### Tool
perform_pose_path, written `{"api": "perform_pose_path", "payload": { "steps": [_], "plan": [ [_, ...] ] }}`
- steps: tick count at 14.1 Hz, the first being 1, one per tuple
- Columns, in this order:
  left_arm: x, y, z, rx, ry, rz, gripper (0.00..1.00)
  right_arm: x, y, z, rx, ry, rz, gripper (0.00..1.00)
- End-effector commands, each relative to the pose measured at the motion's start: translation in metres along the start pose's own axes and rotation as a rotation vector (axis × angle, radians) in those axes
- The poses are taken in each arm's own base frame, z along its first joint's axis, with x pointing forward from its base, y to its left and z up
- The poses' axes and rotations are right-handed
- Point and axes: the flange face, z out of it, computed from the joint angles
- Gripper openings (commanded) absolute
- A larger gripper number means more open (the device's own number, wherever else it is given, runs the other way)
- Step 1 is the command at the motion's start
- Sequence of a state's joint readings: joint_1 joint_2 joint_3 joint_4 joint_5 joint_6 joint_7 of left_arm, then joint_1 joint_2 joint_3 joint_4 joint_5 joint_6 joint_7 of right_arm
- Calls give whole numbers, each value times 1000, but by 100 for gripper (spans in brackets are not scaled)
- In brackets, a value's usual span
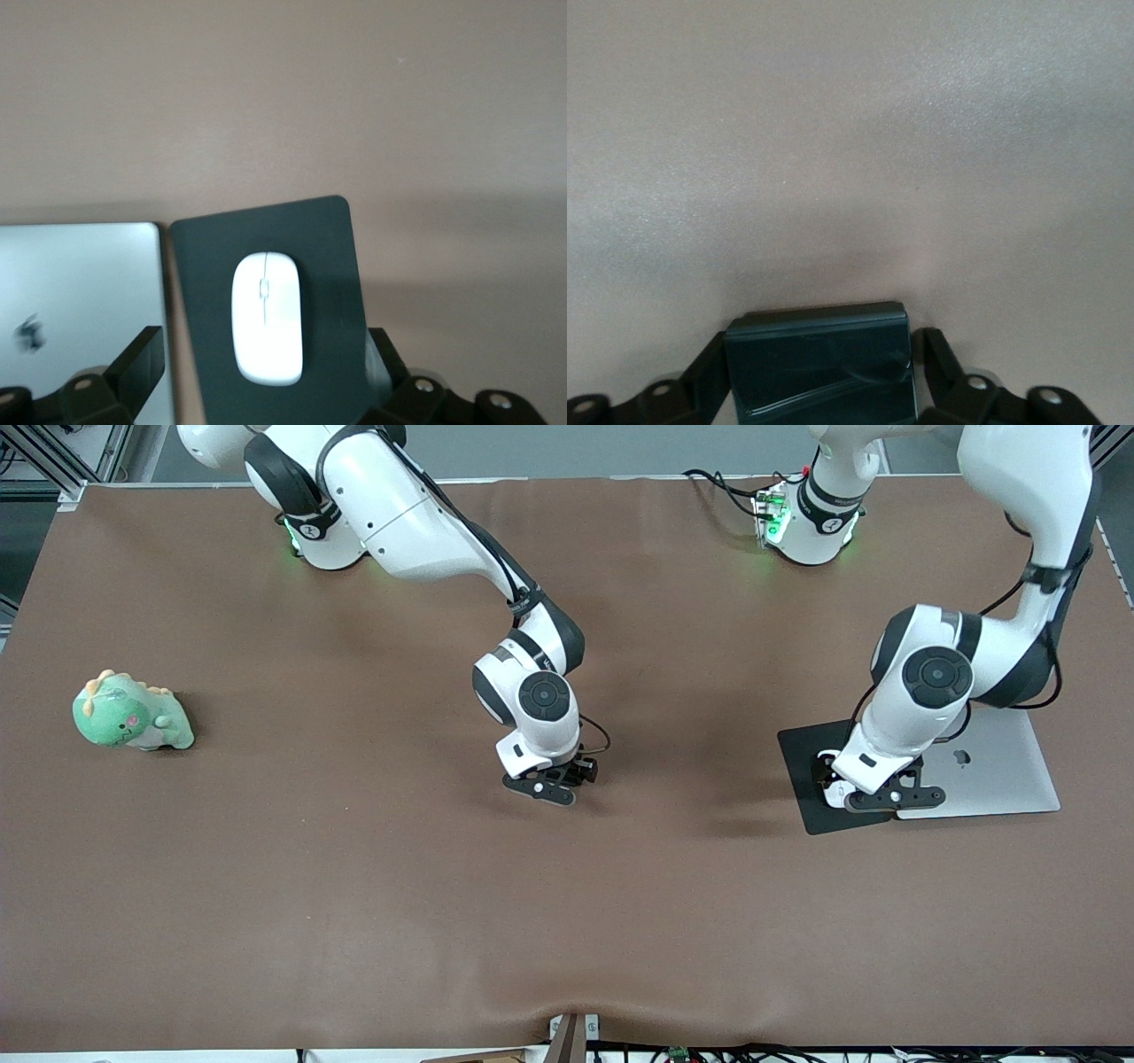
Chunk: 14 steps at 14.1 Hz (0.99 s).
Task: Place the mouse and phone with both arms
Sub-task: 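Lower the mouse onto the grey pad and open the left gripper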
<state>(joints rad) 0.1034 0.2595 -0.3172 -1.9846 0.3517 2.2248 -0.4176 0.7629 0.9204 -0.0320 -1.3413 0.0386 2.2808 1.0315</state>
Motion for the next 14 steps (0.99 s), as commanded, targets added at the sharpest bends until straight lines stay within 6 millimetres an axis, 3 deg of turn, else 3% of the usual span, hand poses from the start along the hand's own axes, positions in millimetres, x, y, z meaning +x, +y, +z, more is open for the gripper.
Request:
{"api": "perform_pose_path", "payload": {
  "steps": [1, 2, 5, 6, 10, 11, 14],
  "plan": [
    [8, 4, -62, 15, -46, -15, 100, 6, -3, 1, -1, 19, 8, 13],
    [11, 13, -86, 16, -53, -11, 100, 6, -3, -1, -2, 18, 8, 0],
    [24, 0, -143, -66, -121, -85, 100, 31, 5, -34, 37, 18, 43, 0],
    [26, -6, -159, -92, -134, -104, 100, 38, 13, -39, 13, -4, 36, 0],
    [34, -34, -218, -107, -107, -146, 100, 89, 55, -99, 22, -63, -6, 0],
    [34, -48, -222, -97, -124, -165, 100, 104, 71, -109, 19, -77, -24, 0],
    [31, -58, -234, -99, -118, -88, 100, 149, 124, -129, 13, -97, -41, 0]
  ]
}}
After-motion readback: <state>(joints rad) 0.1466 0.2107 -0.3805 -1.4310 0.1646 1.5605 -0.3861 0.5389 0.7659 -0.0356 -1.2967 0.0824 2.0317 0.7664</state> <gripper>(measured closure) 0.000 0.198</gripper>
